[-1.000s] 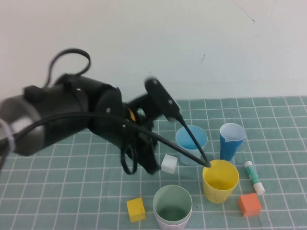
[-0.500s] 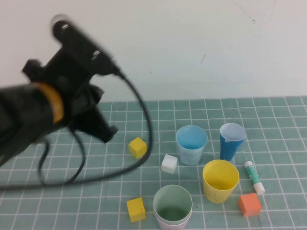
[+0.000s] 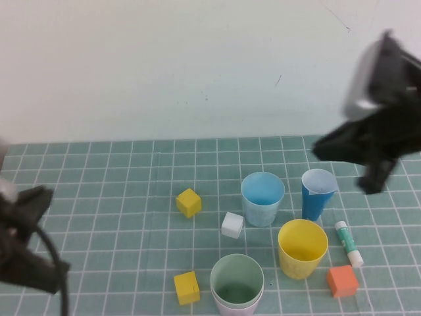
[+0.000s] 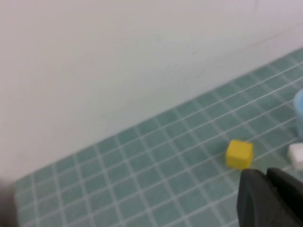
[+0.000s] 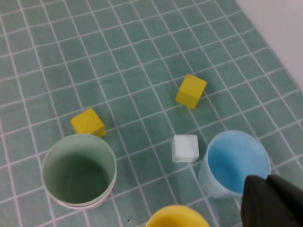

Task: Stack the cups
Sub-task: Pick up the blue cup

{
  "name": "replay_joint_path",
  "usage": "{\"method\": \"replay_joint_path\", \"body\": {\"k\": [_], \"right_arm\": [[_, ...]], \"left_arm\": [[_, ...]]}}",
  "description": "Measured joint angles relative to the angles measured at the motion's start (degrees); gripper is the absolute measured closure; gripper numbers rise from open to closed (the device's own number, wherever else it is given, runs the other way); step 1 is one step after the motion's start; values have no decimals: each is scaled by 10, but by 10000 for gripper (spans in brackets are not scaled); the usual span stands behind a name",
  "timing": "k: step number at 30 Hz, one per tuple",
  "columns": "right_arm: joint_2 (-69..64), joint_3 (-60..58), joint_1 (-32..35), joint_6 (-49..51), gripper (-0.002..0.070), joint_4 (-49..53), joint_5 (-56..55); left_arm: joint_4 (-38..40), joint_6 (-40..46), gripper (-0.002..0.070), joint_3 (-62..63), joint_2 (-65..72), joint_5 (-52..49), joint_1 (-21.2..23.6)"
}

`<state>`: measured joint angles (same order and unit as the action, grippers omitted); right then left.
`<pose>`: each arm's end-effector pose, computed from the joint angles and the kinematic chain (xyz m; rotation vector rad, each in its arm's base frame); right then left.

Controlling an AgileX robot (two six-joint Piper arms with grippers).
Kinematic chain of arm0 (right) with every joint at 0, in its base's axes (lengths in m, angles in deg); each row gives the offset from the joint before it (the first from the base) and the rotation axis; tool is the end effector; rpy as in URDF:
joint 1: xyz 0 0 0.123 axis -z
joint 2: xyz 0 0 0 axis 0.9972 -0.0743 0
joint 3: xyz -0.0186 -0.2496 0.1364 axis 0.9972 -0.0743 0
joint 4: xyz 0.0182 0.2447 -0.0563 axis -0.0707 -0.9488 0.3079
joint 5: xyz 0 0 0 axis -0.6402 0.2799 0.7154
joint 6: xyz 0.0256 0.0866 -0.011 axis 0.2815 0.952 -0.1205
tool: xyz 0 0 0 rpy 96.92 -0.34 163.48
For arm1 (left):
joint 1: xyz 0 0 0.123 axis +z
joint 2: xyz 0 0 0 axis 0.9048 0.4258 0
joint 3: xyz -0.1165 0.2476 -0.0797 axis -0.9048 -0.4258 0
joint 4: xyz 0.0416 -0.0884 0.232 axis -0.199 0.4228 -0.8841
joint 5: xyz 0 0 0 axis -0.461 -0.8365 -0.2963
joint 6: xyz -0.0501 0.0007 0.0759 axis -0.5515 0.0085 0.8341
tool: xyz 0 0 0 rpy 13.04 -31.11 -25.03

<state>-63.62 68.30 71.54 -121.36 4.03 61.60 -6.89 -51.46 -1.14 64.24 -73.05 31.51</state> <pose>0.2910 0.1207 0.3123 -1.2933 1.9188 0.3910 0.1337 -0.0587 0.3146 0.4368 1.8328 -0.0863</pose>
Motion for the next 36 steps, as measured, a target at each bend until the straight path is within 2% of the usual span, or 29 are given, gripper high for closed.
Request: {"method": "replay_joint_path", "body": {"k": [3, 6, 13, 15, 16, 20, 22, 24, 30, 36], "right_arm": [[-67, 58, -53, 11, 678, 50, -24], [-141, 135, -92, 49, 678, 128, -23], [-298, 296, -127, 179, 667, 314, 43], [-329, 331, -127, 191, 614, 327, 50], [-344, 348, -127, 197, 563, 329, 55], [-386, 388, -127, 228, 298, 333, 63], [-397, 393, -127, 237, 221, 338, 64], [-408, 395, -127, 250, 188, 354, 65], [-452, 395, -119, 318, 178, 395, 56], [-474, 395, -117, 330, 303, 398, 45]], "left_arm": [[-2, -1, 675, -20, -36, -44, 0], [-19, -8, 675, -48, -63, -43, 0], [-132, -64, 676, -109, -92, 86, 0], [-154, -70, 676, -121, -92, 119, 0], [-161, -72, 676, -123, -92, 132, 0], [-178, -75, 676, -125, -92, 156, 0], [-181, -75, 676, -125, -92, 160, 0], [-182, -75, 676, -125, -92, 166, 0], [-186, -75, 676, -125, -92, 185, 0], [-188, -76, 676, -125, -92, 185, 0]]}}
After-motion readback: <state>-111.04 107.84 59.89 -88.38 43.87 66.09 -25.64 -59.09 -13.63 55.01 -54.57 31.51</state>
